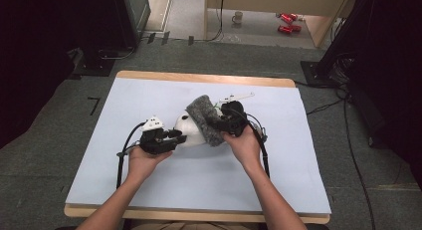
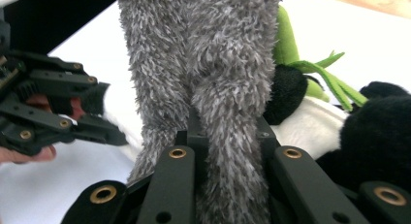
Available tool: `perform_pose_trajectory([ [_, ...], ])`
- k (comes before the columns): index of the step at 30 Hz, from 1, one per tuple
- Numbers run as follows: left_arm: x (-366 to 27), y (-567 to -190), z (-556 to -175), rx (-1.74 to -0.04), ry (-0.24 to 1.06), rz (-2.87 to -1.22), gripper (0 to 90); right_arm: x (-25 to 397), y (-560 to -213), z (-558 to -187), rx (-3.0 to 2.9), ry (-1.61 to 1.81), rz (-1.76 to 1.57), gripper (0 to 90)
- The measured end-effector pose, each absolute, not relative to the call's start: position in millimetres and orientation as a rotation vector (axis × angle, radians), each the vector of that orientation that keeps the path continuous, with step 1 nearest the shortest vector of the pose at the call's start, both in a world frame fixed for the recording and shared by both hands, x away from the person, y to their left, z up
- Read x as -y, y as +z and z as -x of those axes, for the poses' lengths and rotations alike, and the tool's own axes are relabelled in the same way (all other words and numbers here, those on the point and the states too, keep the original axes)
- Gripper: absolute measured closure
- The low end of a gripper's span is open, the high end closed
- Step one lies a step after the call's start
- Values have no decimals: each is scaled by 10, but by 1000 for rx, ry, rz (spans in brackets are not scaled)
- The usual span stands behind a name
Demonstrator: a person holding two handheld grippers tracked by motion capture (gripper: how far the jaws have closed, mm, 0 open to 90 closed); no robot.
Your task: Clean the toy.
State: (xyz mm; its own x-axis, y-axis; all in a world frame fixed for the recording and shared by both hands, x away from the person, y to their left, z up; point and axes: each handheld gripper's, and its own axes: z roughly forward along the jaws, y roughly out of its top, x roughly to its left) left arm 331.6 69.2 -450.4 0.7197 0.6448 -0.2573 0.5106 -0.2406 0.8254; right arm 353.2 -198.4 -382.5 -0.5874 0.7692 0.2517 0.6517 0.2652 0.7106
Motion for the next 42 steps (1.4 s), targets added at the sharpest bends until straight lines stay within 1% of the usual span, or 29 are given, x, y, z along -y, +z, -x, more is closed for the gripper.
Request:
perform_pose_trajectory([
  [4,-716,-4499,-3364,-903,133,-1894,603,2058,-3796,-3531,-2373,1222,-1318,776],
  [8,-742,-4499,-3413,-906,105,-1889,602,2251,-3736,-3524,-2310,1227,-1370,777],
  [12,-717,-4493,-3410,-885,138,-1907,601,2454,-3737,-3524,-2276,1254,-1425,784],
  [20,-709,-4498,-3431,-876,135,-1908,600,2584,-3709,-3479,-2242,1230,-1419,784],
  [26,-683,-4520,-3414,-866,153,-1900,596,2707,-3710,-3463,-2209,1230,-1459,781],
  [36,-680,-4521,-3433,-882,132,-1891,598,2941,-3688,-3407,-2121,1209,-1559,783],
  [39,-686,-4520,-3446,-886,128,-1895,598,2994,-3637,-3378,-2094,1204,-1576,788],
  [42,-678,-4525,-3444,-889,133,-1891,599,2969,-3501,-3325,-2088,1254,-1552,789],
])
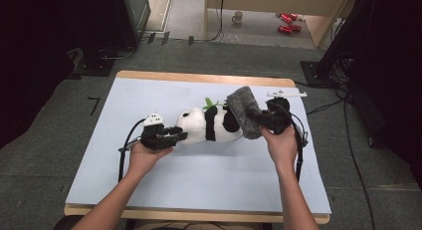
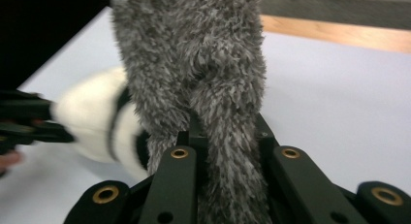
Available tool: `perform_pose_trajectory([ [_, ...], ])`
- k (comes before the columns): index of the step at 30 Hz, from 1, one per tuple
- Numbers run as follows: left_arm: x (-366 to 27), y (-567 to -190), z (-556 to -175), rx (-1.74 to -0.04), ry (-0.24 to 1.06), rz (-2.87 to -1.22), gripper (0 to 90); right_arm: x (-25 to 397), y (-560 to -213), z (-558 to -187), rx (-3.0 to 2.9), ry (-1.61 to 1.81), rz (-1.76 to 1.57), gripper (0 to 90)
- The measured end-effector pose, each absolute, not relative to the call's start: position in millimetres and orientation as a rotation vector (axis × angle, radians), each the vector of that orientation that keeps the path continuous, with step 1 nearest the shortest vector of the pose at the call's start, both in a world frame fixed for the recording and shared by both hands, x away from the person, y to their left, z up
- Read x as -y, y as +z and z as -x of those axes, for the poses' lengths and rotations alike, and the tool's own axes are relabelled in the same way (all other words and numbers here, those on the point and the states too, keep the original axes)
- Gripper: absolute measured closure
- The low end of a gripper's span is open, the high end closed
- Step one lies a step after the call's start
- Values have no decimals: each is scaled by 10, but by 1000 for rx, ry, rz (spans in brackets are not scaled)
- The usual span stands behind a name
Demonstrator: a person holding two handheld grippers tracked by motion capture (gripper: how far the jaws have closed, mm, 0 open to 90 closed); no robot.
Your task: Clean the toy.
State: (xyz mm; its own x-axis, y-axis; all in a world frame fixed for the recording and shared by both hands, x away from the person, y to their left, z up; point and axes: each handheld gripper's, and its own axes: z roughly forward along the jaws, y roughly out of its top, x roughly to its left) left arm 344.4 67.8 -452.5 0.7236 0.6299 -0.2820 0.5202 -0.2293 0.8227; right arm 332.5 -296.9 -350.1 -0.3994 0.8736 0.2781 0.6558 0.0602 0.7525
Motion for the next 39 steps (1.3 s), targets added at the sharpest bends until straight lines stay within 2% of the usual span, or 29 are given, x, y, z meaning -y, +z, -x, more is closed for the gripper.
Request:
perform_pose_trajectory([
  [6,-623,-4538,-3387,-877,169,-1894,601,2618,-3394,-3304,-2170,1347,-1443,790],
  [20,-575,-4529,-3284,-881,201,-1912,597,1819,-3494,-3293,-2405,1380,-1248,787],
  [25,-579,-4534,-3272,-875,198,-1918,591,1621,-3623,-3360,-2416,1419,-1271,786],
  [27,-574,-4538,-3261,-866,209,-1934,591,1498,-3745,-3418,-2450,1336,-1247,784],
  [30,-579,-4543,-3270,-873,202,-1931,592,1491,-3841,-3466,-2458,1317,-1260,781],
  [39,-576,-4539,-3290,-866,200,-1940,595,1598,-3809,-3503,-2443,1248,-1234,780],
])
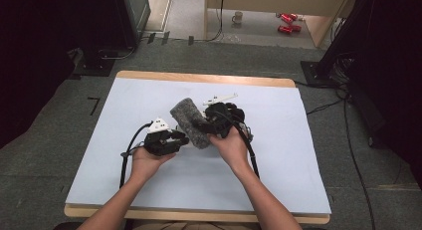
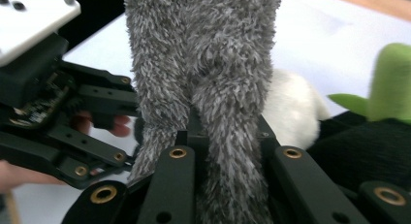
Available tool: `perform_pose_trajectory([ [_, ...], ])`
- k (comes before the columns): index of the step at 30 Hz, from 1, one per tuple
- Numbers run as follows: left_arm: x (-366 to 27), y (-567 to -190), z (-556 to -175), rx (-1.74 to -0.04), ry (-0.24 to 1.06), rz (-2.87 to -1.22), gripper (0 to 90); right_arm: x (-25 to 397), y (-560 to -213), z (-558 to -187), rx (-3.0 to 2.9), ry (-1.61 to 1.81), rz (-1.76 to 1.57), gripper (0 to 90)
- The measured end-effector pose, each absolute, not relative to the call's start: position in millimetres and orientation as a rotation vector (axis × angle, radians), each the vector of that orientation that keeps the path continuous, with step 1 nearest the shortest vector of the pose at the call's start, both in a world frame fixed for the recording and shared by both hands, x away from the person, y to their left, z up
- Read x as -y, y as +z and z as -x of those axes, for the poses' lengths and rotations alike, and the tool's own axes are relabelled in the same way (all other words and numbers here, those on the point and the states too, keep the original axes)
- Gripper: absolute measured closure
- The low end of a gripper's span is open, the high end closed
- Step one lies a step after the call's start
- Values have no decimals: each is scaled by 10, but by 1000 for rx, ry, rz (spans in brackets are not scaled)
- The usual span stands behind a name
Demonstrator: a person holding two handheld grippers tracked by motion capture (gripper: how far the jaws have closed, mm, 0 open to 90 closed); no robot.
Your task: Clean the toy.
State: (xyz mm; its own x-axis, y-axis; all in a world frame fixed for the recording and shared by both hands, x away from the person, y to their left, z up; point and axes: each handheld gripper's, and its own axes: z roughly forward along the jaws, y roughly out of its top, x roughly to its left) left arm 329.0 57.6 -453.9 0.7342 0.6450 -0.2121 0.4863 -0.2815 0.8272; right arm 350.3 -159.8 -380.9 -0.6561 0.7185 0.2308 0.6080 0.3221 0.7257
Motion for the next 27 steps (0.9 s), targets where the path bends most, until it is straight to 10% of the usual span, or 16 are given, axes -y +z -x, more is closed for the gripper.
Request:
perform_pose_trajectory([
  [27,-666,-4487,-3520,-864,106,-1946,607,2565,-3716,-3452,-2219,1186,-1455,790],
])
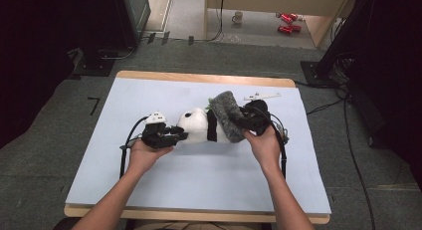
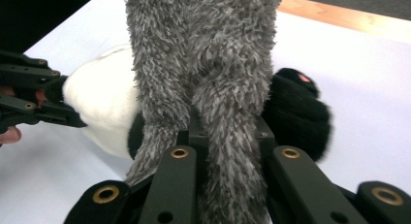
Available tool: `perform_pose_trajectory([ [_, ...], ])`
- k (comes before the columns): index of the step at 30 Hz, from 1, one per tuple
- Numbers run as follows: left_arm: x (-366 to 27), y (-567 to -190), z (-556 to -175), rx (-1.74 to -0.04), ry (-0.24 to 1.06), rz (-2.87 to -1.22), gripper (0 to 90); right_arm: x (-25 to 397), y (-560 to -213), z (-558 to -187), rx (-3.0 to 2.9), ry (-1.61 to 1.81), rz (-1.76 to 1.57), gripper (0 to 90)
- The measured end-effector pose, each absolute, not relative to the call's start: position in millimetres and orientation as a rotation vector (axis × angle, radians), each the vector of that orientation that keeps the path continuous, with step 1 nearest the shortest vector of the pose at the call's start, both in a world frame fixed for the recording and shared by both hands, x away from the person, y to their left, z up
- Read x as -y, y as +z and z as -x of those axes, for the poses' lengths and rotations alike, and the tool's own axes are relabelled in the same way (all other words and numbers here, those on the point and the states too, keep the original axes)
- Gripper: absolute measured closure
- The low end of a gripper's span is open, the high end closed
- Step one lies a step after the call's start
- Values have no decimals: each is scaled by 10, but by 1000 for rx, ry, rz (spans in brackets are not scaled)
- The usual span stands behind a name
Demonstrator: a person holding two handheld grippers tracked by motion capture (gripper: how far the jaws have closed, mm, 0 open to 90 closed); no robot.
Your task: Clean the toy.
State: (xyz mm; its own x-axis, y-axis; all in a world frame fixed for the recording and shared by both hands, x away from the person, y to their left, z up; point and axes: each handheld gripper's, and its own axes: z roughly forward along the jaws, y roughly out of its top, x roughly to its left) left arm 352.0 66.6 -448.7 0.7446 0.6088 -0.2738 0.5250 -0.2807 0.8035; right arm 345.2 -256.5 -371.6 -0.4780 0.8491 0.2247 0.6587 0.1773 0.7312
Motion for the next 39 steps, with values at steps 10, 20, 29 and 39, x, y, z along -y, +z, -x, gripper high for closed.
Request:
perform_pose_trajectory([
  [10,-668,-4460,-3595,-873,76,-1946,611,2807,-3713,-3393,-2126,1184,-1520,795],
  [20,-691,-4454,-3637,-884,58,-1946,618,3081,-3852,-3404,-2062,1166,-1645,796],
  [29,-731,-4408,-3657,-830,4,-1967,690,3203,-3643,-3310,-1997,1246,-1643,795],
  [39,-848,-4265,-3557,-769,-71,-1960,732,2710,-3352,-3088,-2161,1338,-1437,792],
])
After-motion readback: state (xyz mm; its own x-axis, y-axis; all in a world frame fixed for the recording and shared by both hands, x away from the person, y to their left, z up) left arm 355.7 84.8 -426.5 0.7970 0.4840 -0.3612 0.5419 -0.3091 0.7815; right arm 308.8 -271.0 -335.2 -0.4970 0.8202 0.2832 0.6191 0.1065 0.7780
